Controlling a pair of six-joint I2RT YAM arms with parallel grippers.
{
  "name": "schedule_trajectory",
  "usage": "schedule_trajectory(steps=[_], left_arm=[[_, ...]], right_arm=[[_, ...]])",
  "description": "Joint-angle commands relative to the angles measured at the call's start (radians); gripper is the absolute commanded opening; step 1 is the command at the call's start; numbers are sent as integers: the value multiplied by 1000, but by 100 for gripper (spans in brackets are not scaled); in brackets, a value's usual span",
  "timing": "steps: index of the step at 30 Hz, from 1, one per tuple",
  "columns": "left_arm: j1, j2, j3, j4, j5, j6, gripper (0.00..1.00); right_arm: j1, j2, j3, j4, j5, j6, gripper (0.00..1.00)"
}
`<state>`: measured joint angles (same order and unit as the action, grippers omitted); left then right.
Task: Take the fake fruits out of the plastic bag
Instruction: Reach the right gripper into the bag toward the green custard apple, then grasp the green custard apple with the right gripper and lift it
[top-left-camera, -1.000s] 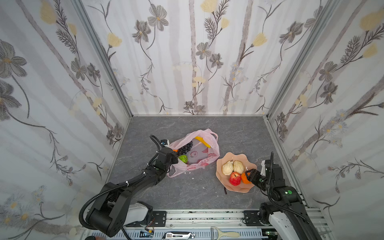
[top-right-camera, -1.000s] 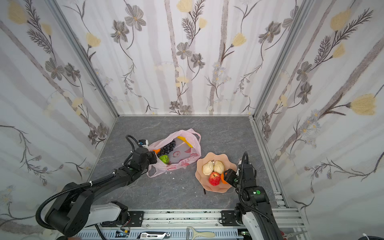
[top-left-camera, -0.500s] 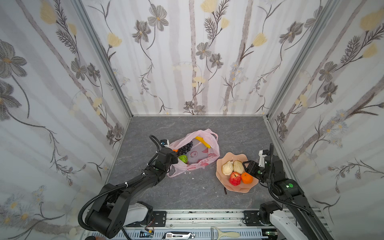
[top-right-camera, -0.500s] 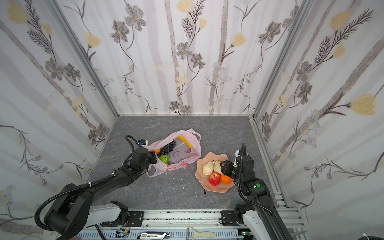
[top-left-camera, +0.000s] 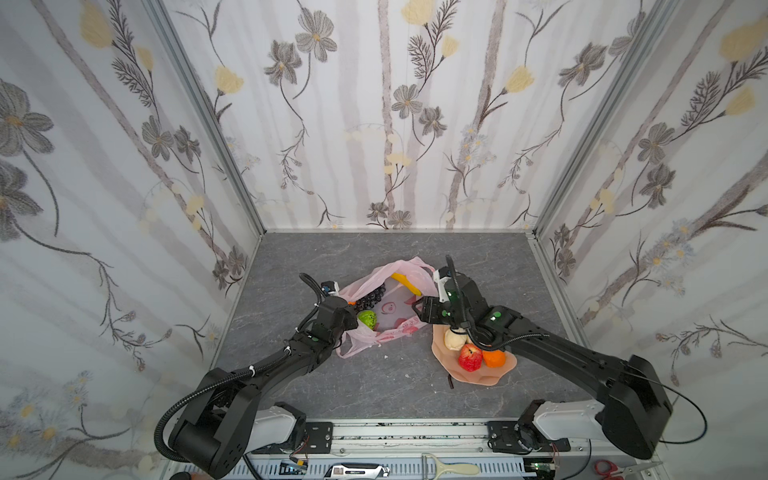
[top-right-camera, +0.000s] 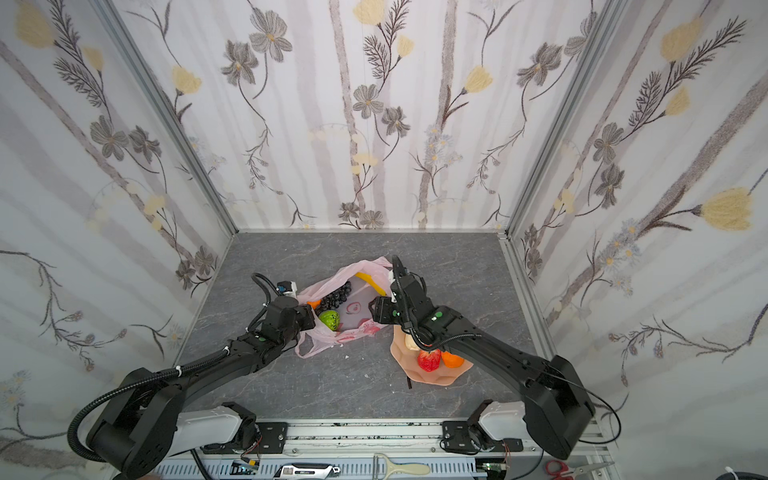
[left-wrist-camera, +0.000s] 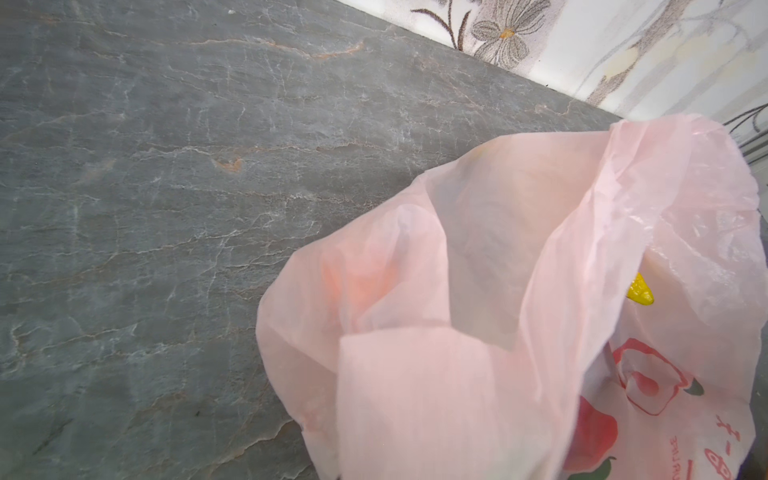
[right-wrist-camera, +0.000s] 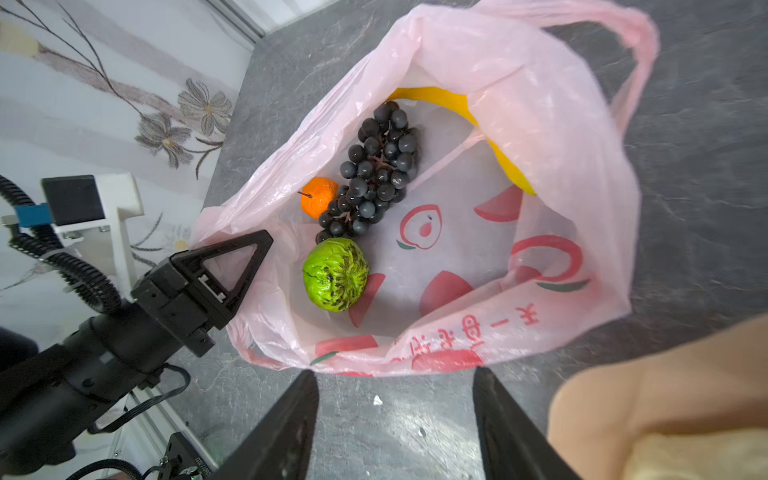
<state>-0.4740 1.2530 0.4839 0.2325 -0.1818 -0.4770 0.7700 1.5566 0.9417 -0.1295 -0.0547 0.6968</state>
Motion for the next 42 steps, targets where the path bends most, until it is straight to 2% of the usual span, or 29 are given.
schedule_trajectory(steps=[1, 11, 21, 25, 28, 34, 42], left_arm=[[0, 21, -11, -19, -14, -30, 10], [-2, 110, -15, 65, 18, 23, 8], [-3, 90, -34, 90, 22, 29, 8], [-3, 83, -36, 90, 15, 29, 8], [-1, 81, -36, 88, 4, 29, 8], [-2, 79, -36, 84, -9, 23, 9], [-2, 83, -36, 85, -21, 21, 8]], right_arm=[[31, 122, 52, 106, -51, -18, 61], [99, 353, 182, 135, -110, -31, 64], [113, 453, 264, 104, -86, -41, 72], [144, 440, 323, 38, -16, -79, 70], [157, 438, 337, 54, -28, -82, 63], [162, 538, 429, 12, -43, -102, 56], [176, 605, 508, -22, -14, -134, 54]])
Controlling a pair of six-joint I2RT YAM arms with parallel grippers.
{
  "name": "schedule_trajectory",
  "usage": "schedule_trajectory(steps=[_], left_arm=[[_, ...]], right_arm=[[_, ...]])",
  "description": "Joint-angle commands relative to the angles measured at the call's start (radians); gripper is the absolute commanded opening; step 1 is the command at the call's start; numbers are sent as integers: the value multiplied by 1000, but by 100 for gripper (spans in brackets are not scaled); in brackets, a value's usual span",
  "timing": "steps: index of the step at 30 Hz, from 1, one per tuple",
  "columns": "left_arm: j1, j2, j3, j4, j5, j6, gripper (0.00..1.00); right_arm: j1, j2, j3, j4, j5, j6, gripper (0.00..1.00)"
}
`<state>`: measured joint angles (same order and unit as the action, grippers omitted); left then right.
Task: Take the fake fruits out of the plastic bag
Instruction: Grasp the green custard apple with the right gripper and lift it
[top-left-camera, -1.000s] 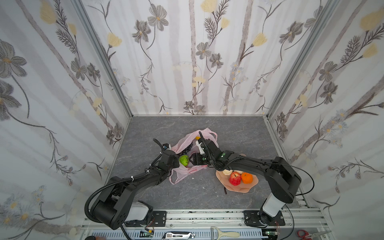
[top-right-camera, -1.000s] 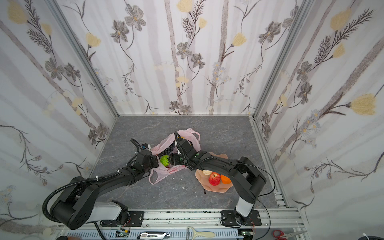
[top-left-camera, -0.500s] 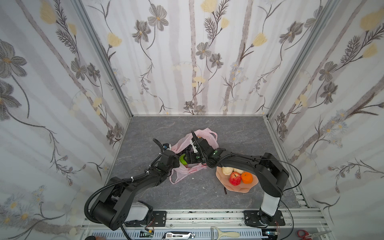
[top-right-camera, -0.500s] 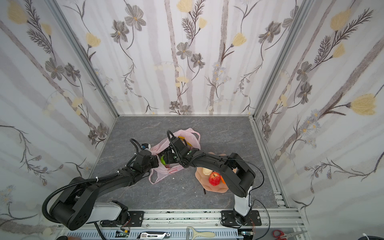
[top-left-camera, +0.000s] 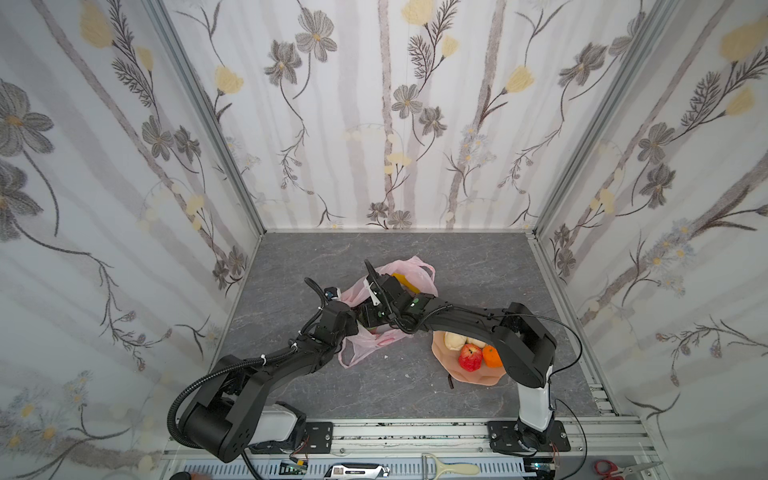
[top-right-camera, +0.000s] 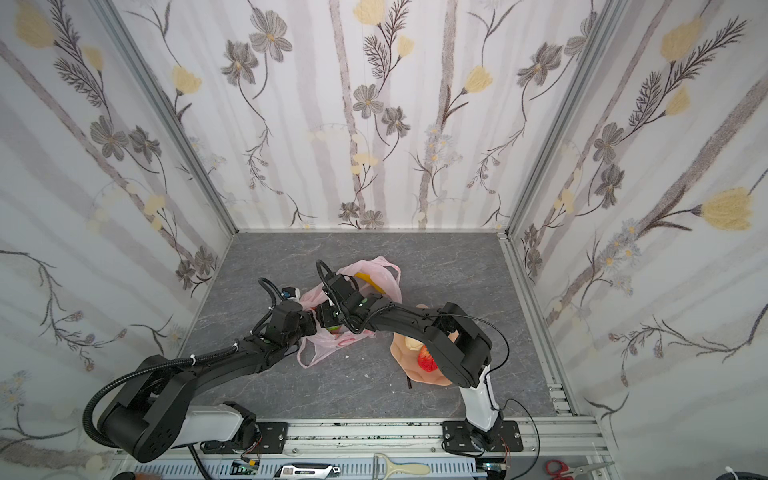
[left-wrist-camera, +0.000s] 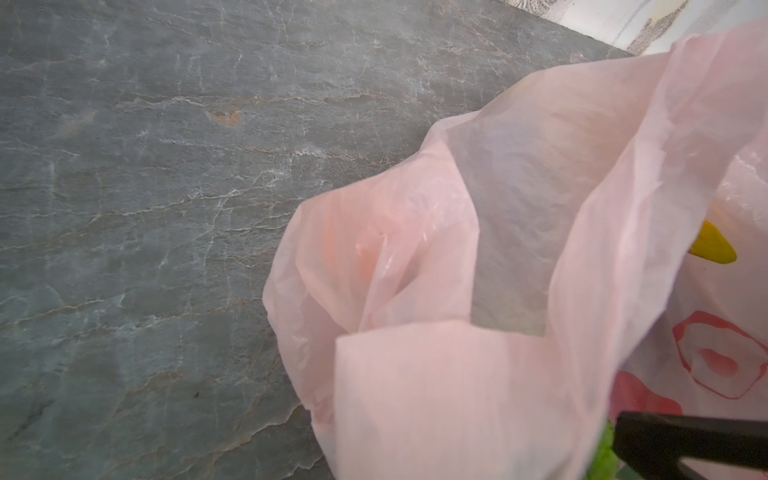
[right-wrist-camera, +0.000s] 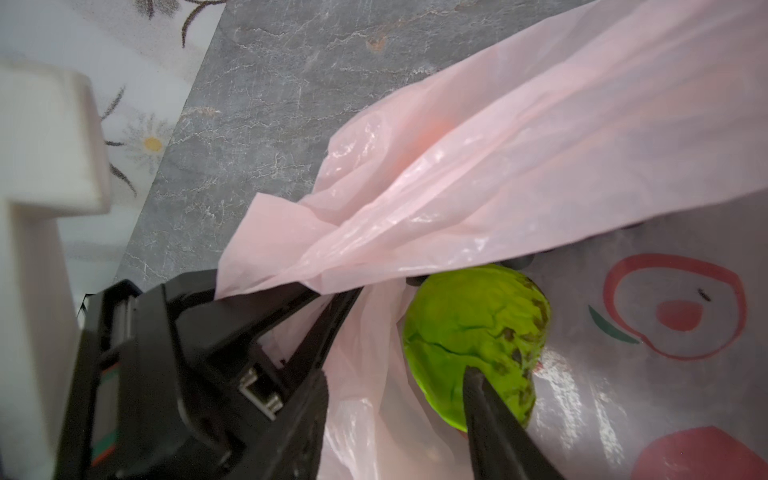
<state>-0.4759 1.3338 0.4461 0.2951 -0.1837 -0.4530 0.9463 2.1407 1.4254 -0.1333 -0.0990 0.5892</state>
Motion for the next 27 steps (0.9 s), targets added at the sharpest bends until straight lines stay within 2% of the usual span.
schedule_trajectory(steps=[1, 12, 27], left_arm=[[1, 3, 1, 20, -19, -4, 9], [0, -10, -4, 21, -31, -1, 9], [0, -2, 0, 21, -29, 0, 9]], right_arm=[[-1, 33, 36, -36, 50, -38, 54], [-9, 41, 10, -58, 74, -52, 54], [-6, 21, -28, -72, 104, -73, 68]])
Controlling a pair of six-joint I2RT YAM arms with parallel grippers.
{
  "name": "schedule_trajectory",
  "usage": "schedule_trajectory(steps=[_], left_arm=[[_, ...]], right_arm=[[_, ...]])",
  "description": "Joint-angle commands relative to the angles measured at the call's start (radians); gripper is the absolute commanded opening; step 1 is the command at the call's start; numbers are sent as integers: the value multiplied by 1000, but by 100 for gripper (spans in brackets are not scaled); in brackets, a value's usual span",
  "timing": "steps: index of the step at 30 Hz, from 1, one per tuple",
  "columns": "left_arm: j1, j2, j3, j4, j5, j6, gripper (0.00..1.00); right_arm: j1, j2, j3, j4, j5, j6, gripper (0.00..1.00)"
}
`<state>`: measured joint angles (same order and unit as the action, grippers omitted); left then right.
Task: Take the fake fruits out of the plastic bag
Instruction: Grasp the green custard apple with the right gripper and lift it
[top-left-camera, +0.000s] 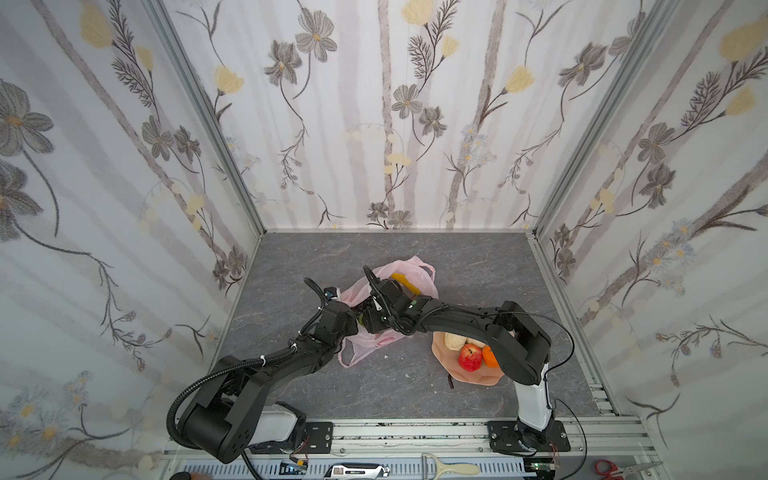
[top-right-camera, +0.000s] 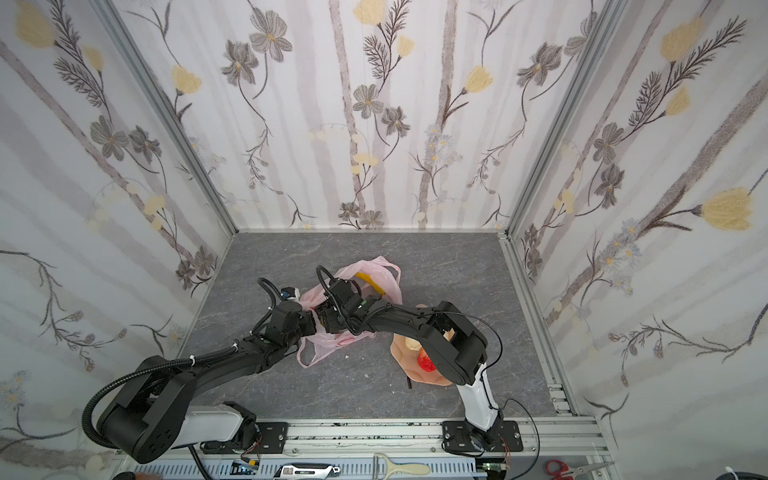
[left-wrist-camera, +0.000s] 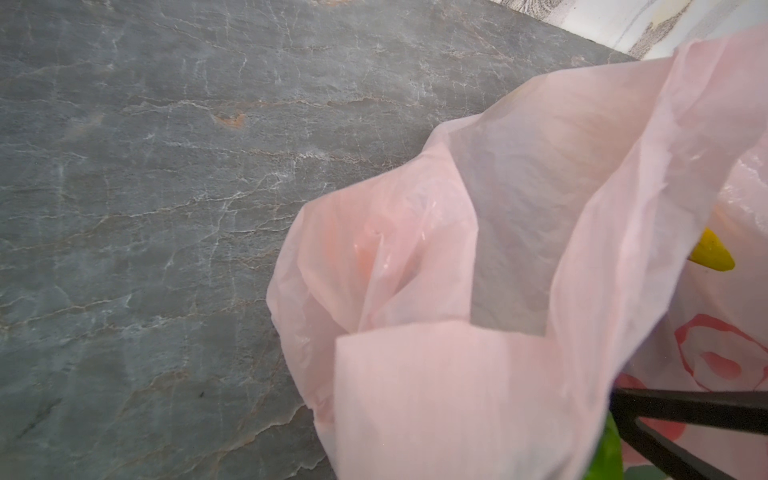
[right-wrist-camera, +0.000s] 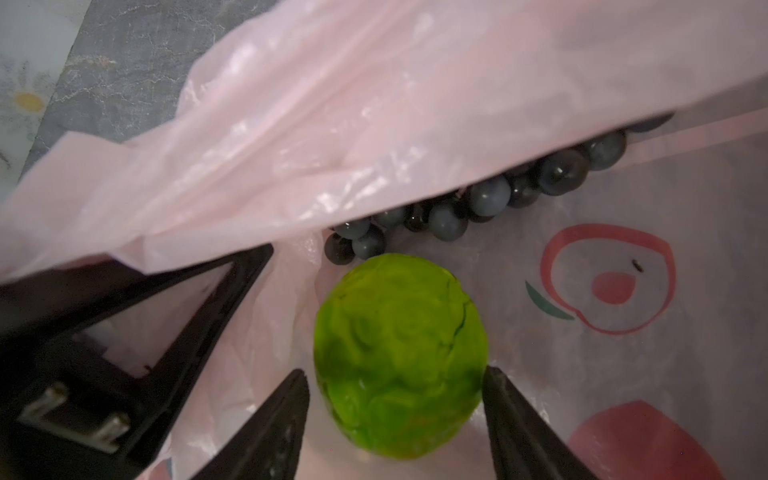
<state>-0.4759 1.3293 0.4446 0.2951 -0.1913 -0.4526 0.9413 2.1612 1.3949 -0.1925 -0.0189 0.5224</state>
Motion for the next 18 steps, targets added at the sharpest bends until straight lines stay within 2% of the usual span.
schedule_trajectory(steps=[1, 11, 18], left_arm=[[0, 4, 1, 21, -22, -1, 9], [0, 7, 2, 21, -19, -1, 9], [0, 1, 2, 21, -17, 3, 8]], right_arm=[[0, -2, 2, -10, 23, -5, 69], [-2, 28, 51, -33, 76, -15, 73], [-6, 86, 108, -50, 30, -28, 73]])
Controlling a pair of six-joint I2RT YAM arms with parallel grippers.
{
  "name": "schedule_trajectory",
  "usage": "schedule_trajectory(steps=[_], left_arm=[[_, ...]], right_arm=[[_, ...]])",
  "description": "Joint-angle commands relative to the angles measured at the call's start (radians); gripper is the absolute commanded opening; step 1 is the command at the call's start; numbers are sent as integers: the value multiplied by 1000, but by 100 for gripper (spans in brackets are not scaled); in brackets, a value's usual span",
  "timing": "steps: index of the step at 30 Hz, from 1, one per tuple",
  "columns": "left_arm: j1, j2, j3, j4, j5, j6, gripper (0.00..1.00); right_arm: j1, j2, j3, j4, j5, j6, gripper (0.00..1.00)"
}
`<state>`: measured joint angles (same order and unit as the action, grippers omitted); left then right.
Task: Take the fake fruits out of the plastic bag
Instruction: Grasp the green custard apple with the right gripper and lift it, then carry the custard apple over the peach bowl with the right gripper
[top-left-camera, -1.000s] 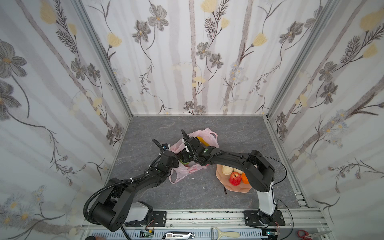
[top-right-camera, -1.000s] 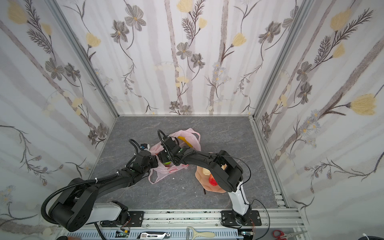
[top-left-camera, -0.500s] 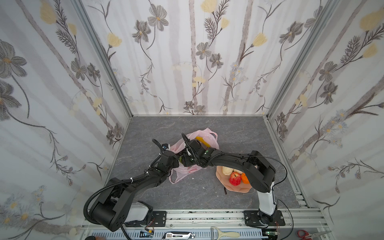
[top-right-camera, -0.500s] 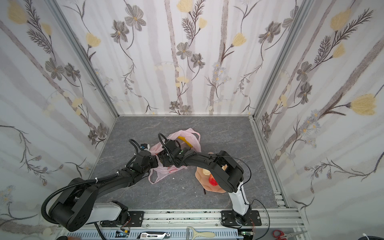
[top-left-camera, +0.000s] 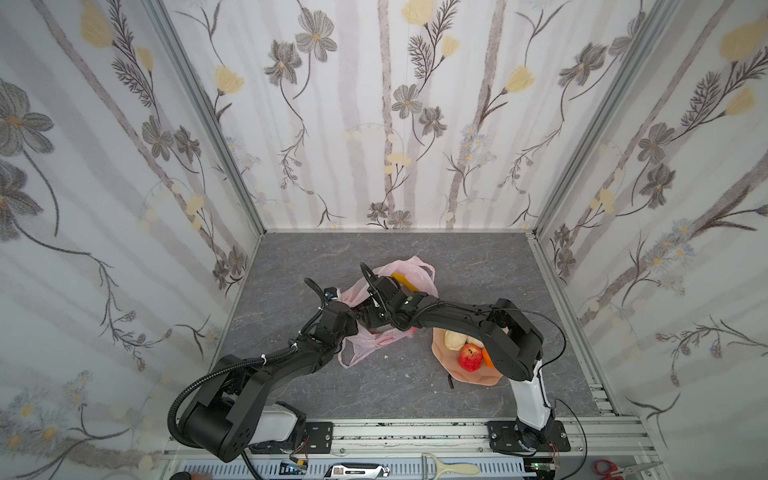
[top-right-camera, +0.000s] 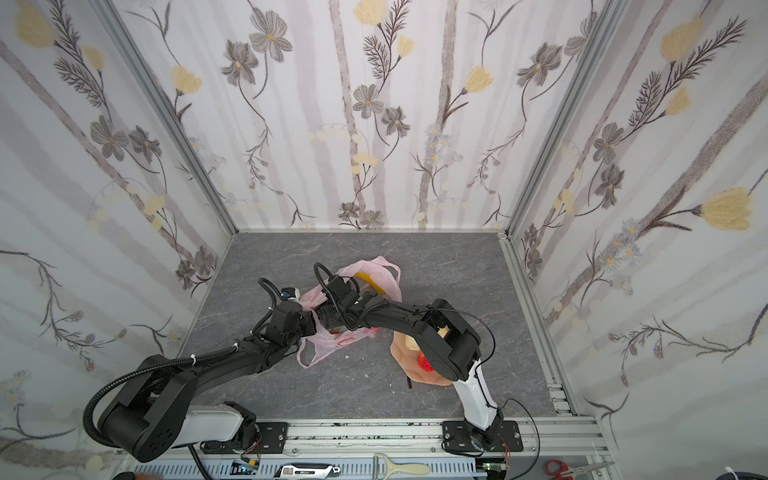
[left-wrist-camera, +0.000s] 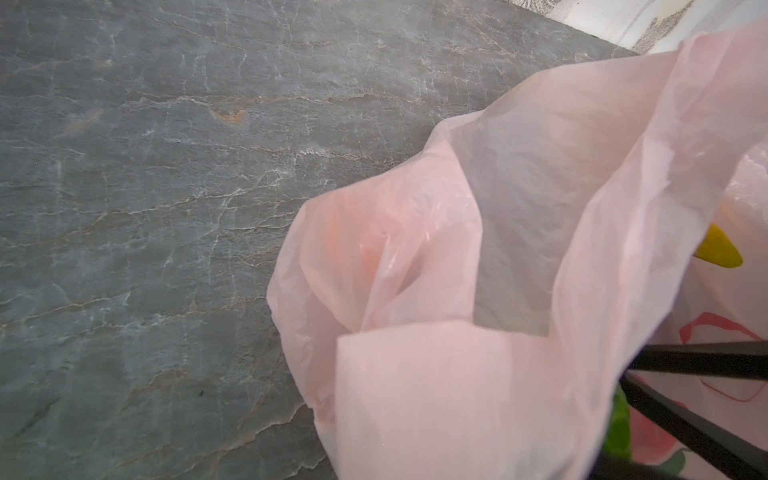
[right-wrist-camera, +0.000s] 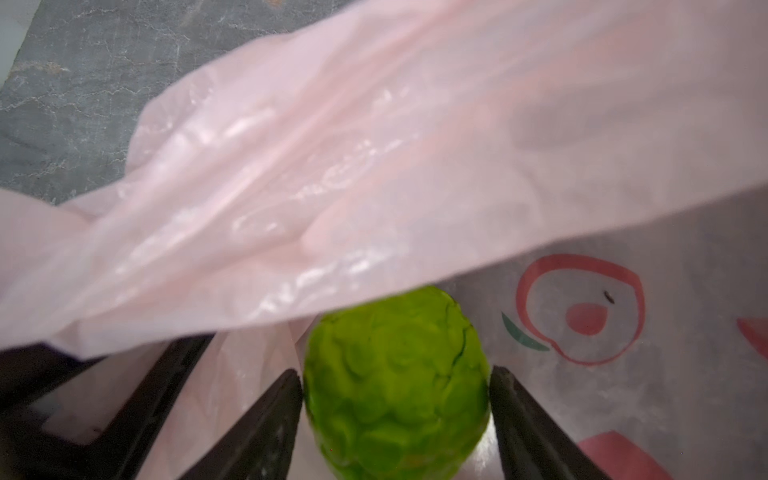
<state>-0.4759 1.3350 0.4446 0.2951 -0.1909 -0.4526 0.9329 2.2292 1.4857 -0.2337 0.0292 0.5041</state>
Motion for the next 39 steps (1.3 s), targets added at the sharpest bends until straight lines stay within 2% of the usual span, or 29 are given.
schedule_trajectory(steps=[1, 14, 20, 23, 39], left_arm=[[0, -6, 3, 21, -19, 3, 9], [0, -2, 3, 21, -19, 3, 9], [0, 1, 4, 21, -18, 2, 9], [0, 0, 4, 21, -18, 4, 9], [0, 2, 7, 20, -2, 9, 9]], right_arm=[[3, 23, 16, -7, -22, -9, 73], [3, 54, 42, -24, 6, -13, 74], [4, 34, 30, -1, -18, 4, 60], [2, -13, 2, 3, -2, 2, 59], [-103, -427, -314, 74, -112, 12, 59]])
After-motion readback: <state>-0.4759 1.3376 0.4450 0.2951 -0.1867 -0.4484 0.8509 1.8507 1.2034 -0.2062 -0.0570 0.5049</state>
